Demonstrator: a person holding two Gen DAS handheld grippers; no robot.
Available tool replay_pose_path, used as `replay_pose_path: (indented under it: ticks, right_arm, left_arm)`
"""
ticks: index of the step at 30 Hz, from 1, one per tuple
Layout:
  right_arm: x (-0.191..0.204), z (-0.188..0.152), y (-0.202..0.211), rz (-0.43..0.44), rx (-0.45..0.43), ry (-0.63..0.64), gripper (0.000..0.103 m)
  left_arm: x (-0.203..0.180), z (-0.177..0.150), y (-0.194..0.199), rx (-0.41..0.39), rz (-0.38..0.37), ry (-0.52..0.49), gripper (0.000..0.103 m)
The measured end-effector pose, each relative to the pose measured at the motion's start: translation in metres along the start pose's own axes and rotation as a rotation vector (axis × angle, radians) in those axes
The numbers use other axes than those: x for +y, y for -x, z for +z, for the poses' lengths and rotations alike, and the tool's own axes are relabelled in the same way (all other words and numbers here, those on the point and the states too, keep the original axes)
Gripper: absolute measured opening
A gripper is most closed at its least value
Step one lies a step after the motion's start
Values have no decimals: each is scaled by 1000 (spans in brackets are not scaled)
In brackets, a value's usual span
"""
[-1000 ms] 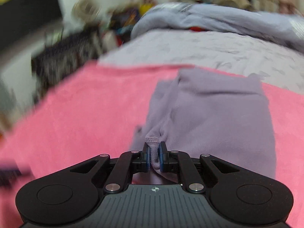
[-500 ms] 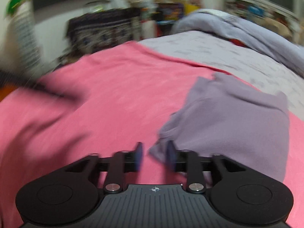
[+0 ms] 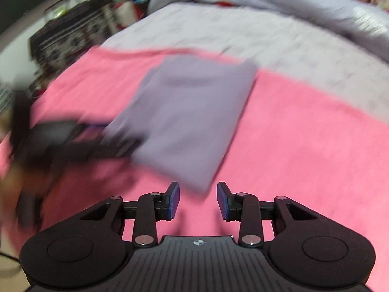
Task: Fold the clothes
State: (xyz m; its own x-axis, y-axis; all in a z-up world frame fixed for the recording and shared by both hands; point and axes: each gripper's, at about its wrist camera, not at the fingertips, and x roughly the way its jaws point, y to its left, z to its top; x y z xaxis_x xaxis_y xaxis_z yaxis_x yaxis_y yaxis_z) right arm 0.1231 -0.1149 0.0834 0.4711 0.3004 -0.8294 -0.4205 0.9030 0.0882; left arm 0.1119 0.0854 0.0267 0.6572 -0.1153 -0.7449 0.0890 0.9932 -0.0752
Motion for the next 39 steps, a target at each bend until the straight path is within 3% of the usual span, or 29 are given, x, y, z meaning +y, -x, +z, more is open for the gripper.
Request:
replay_pose_path:
  ticks: [4,5,9,12,16,18,19,20,22,24,26,27,30,32,33,36,39]
  right_arm:
    - [6,59,-41,-36,-97,50,32]
    - [10,75,-56,-51,-100,70,27]
    - [25,125,-142,-112,-13,183,23]
    - [42,145,-177,-160,-55,370,23]
    - [38,167,-176,-119,-56,317,23]
    - [31,160,-147,-81,-96,277,25]
    - [30,152,-131,-41,-118,273,31]
    - [31,142,-115,1,-141,270,39]
    - [36,114,-85,118,-170,282,40]
    - [52,89,-67,246,-146,323,40]
    - [58,70,-63,381,-49,290,40]
    - [61,61,-62,448,1,271,40]
    - [60,48,-83,444,103,202,42]
    - [61,48,-86,466,112,208,51]
    - [63,49,-84,475,117,223,51]
    - [53,47,-51,365,84,217,52]
    - [27,34,-18,237,63,148,62]
  left_arm:
    - [6,-15,6,-26,-11,37,71]
    - [5,-15,6,-27,-8,30,71]
    - [4,-18,6,-44,-3,42,71]
    - [5,-20,8,-55,2,55,71]
    - [5,-19,11,-56,5,66,72]
    - [10,-19,18,-37,4,78,72]
    - [13,-21,24,-22,20,78,73]
    - [15,-24,30,-11,58,68,73]
    - [21,-31,42,9,144,43,73]
    - [25,-34,57,-14,242,6,71]
    - [33,-25,71,-67,265,11,71]
    - [37,-17,71,-78,240,34,72]
    - [49,8,67,-96,140,115,75]
    - [54,23,60,-95,61,158,75]
    - [47,29,52,-75,32,128,75]
    - [23,38,30,-29,-9,-5,75]
    - [12,30,29,-36,-110,-4,66]
